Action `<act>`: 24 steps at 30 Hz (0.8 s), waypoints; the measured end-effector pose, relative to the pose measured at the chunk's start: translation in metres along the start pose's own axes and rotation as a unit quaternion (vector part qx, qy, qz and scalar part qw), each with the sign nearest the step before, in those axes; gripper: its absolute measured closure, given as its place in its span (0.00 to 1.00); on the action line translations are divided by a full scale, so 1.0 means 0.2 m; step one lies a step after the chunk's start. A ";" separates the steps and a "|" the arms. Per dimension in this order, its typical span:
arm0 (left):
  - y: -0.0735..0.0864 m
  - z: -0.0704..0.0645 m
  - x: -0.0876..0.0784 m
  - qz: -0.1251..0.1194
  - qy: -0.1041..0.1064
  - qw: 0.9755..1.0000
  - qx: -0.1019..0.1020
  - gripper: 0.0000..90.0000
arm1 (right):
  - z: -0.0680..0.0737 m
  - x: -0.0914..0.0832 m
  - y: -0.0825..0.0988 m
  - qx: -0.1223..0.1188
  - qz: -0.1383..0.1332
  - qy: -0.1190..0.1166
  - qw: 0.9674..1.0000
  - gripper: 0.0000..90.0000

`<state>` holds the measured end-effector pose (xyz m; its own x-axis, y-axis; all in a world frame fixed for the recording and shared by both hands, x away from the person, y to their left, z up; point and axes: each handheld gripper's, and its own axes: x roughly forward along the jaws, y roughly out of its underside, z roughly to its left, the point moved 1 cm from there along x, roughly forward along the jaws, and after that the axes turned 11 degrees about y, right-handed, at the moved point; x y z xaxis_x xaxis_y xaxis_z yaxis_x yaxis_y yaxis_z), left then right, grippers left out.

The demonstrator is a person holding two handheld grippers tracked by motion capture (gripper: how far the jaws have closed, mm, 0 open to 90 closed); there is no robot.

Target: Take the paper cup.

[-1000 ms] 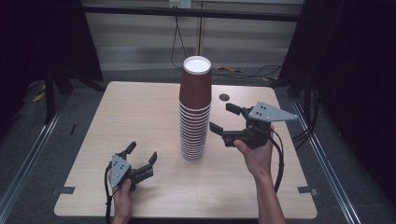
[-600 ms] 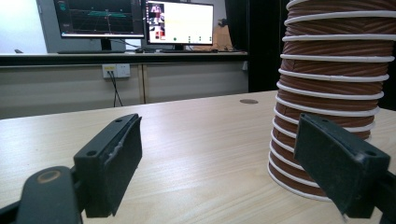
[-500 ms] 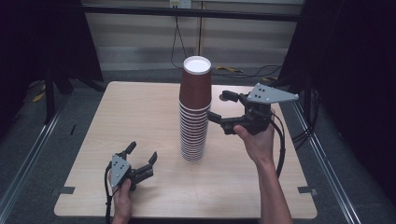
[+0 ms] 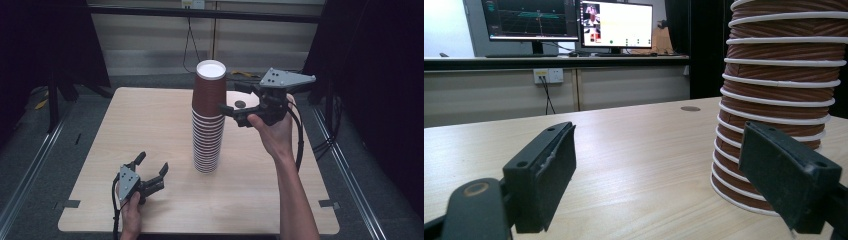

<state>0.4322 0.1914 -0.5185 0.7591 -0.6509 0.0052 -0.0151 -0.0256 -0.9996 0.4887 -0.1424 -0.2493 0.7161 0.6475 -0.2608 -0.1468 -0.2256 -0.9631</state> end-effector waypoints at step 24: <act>0.00 0.00 0.00 0.000 0.001 1.000 0.001 0.17 | 0.00 0.18 -0.15 -0.005 0.033 -0.017 0.999 0.15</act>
<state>0.4324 0.1915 -0.5185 0.7584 -0.6518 0.0046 -0.0149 -0.0244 -0.9996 0.5184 -0.1129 -0.2289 0.6813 0.6555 -0.3258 -0.1864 -0.2751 -0.9432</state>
